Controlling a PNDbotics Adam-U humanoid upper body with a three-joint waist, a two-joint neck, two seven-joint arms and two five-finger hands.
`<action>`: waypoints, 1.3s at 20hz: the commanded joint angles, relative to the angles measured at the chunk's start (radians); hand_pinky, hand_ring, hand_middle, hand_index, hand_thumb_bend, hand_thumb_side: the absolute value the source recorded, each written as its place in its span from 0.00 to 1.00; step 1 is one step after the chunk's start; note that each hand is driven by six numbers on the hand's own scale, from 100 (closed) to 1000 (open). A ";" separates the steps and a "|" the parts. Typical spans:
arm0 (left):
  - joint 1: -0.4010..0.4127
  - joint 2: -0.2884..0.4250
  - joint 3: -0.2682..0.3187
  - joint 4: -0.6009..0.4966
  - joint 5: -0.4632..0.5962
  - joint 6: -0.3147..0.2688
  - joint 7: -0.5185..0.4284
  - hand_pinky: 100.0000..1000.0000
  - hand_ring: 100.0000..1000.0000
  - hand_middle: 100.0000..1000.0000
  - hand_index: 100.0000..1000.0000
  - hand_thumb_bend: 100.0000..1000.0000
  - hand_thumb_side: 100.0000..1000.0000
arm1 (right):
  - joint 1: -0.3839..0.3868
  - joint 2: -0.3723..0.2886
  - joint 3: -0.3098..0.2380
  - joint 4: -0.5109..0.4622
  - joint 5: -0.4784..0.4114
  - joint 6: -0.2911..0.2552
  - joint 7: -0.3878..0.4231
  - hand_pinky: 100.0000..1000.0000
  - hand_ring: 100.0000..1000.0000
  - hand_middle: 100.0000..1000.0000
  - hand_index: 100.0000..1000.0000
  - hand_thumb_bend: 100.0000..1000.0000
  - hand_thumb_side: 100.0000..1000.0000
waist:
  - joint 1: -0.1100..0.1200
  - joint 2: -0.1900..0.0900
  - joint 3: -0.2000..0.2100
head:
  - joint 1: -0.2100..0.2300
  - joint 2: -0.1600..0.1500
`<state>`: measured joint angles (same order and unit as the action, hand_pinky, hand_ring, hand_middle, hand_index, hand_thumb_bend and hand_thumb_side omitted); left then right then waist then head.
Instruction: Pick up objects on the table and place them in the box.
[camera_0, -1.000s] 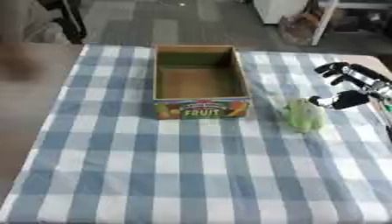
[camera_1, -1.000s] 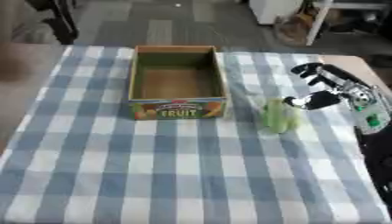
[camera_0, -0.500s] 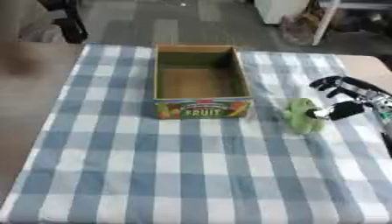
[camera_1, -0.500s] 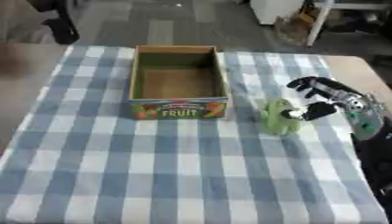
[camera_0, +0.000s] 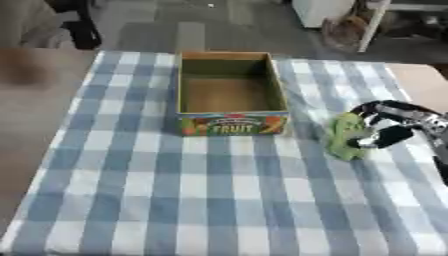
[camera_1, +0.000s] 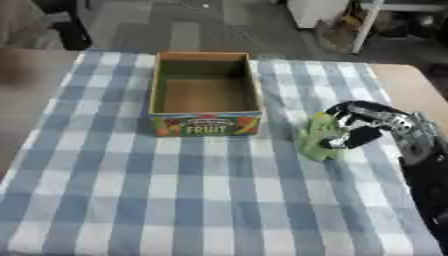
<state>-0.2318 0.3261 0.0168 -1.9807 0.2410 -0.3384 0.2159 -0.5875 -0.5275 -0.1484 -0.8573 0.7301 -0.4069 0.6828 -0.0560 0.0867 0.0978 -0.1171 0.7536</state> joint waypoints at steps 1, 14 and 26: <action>-0.014 0.025 0.007 -0.019 -0.004 0.000 0.001 0.60 0.49 0.55 0.69 0.00 0.56 | -0.003 -0.019 -0.003 -0.003 0.020 0.006 0.027 0.45 0.51 0.52 0.58 0.35 0.10 | 0.003 -0.009 -0.001 | -0.002 -0.008; -0.011 0.023 0.006 -0.019 -0.004 0.004 0.000 0.60 0.49 0.55 0.69 0.00 0.56 | -0.042 -0.008 -0.021 -0.112 -0.141 0.013 -0.172 0.21 0.11 0.04 0.11 0.20 0.17 | -0.004 -0.012 -0.001 | 0.003 -0.006; -0.012 0.017 0.001 -0.019 0.004 0.006 -0.006 0.60 0.49 0.55 0.69 0.00 0.56 | -0.239 0.132 0.043 -0.201 -0.211 0.014 -0.121 0.21 0.10 0.03 0.11 0.17 0.19 | 0.004 -0.022 0.007 | -0.005 -0.003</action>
<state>-0.2318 0.3261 0.0166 -1.9807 0.2427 -0.3337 0.2122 -0.7999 -0.3945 -0.1092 -1.0383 0.5140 -0.3932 0.5552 -0.0565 0.0794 0.1063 -0.1185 0.7536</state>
